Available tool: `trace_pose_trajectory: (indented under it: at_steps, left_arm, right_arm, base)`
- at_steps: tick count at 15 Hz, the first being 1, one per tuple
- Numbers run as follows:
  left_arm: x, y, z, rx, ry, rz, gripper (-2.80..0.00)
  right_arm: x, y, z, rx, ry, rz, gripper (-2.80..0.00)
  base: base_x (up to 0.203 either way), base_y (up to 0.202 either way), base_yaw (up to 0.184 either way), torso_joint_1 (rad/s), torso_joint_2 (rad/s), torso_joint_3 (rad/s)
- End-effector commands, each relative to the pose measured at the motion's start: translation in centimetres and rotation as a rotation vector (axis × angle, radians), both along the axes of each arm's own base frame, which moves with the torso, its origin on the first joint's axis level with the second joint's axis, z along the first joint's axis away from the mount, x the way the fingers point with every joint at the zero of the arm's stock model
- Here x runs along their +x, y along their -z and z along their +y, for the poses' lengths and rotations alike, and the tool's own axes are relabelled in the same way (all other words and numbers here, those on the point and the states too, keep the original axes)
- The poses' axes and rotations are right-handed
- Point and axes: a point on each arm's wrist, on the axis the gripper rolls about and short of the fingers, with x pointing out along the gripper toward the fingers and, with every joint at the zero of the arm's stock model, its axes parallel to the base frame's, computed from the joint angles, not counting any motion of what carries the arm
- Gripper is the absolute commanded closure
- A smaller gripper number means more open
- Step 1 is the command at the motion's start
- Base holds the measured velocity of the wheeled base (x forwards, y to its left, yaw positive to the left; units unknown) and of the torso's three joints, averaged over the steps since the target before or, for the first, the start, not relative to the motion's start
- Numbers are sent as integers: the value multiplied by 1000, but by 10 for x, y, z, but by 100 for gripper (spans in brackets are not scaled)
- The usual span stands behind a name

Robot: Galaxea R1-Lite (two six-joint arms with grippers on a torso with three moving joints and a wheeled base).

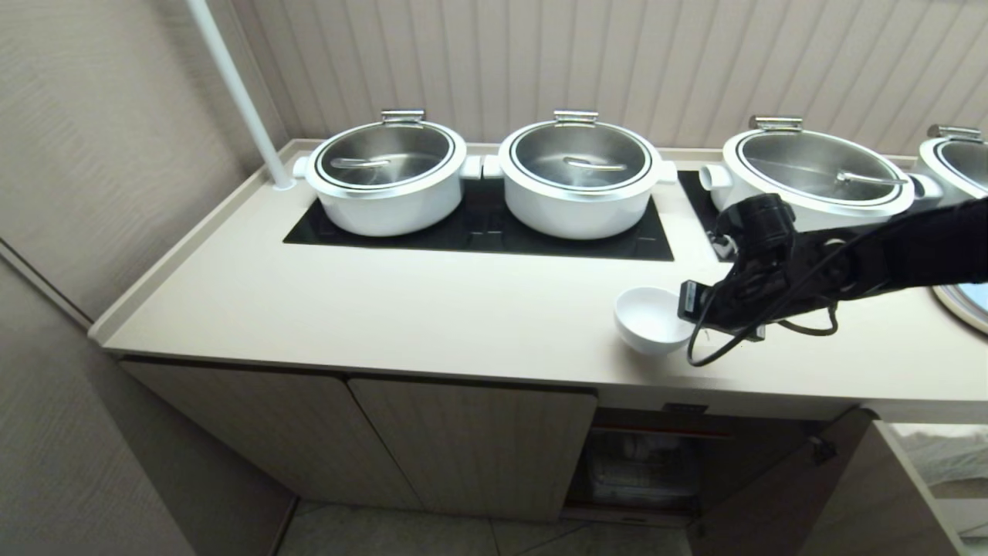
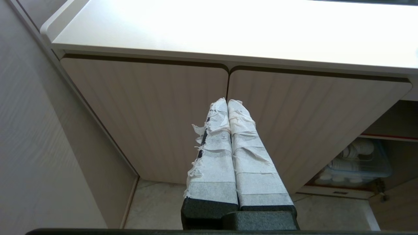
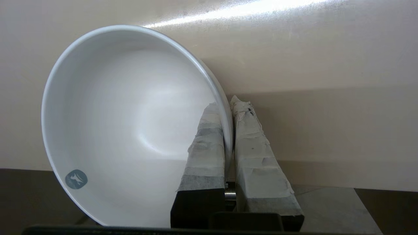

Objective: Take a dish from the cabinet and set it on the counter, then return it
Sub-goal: Place it on the table

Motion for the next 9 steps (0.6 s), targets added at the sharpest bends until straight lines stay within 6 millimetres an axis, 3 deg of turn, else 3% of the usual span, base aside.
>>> trace_pose_trajectory:
  at_steps: [1, 9]
  left_arm:
    - [0, 0, 0, -1, 0, -1, 0]
    - [0, 0, 0, -1, 0, 0, 0]
  right_arm:
    - [9, 6, -3, 1, 14, 6, 0]
    - [24, 7, -10, 4, 39, -13, 0]
  base:
    - [0, 0, 0, 0, 0, 0]
    - [0, 0, 0, 0, 0, 0]
